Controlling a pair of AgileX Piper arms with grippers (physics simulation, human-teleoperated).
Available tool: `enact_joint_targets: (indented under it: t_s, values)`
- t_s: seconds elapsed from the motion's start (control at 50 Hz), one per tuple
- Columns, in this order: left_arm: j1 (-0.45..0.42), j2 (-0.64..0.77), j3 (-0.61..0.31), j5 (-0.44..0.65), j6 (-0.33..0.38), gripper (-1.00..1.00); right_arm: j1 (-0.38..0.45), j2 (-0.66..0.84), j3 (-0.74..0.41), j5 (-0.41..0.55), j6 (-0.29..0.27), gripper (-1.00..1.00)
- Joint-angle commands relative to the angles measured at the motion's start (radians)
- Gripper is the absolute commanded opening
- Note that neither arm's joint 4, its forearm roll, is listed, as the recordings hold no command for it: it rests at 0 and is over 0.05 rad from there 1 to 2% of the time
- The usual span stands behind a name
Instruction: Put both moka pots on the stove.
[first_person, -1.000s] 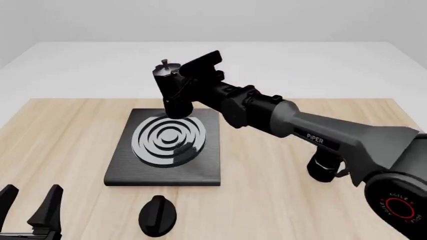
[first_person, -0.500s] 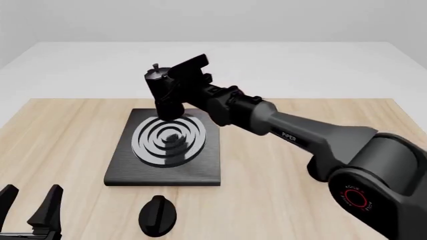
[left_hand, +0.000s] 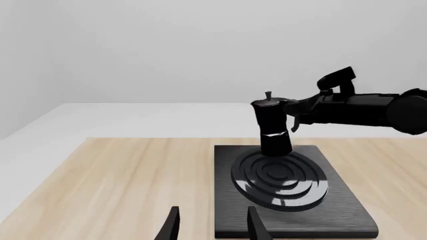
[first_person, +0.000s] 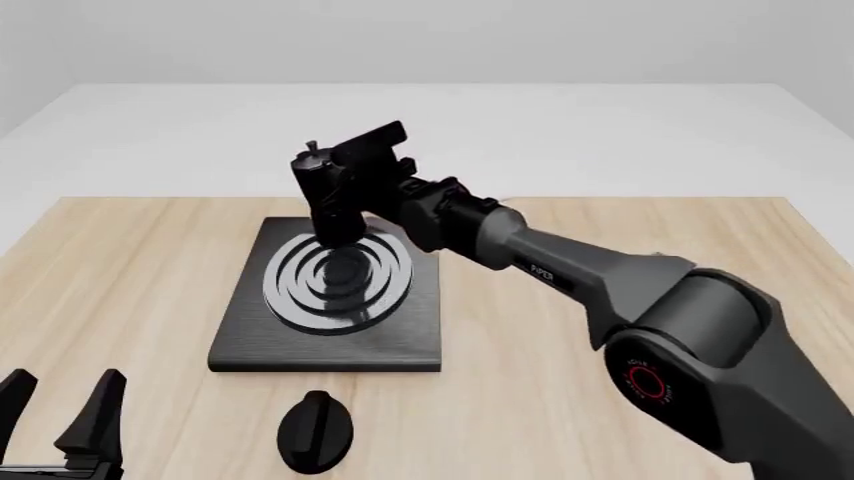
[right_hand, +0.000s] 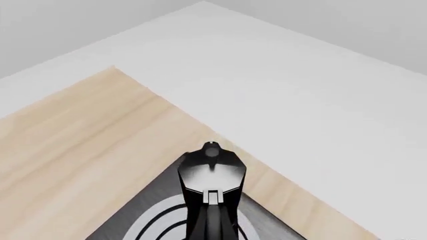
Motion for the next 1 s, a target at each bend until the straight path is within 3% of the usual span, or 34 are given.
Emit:
enact_joint_targets:
  t_s: [0.02, 0.7, 1.0]
  values:
    - [0.000, 0.000, 0.000, 0.000, 0.000, 1.00, -0.006, 0.019, -0.076, 0.009, 0.009, -1.00]
    - [0.000, 0.000, 0.000, 0.000, 0.000, 1.00, -0.023, 0.069, -0.087, 0.013, 0.030, -1.00]
    - [0.000, 0.000, 0.000, 0.000, 0.000, 1.00, -0.022, 0.042, -0.016, -0.011, 0.042, -1.00]
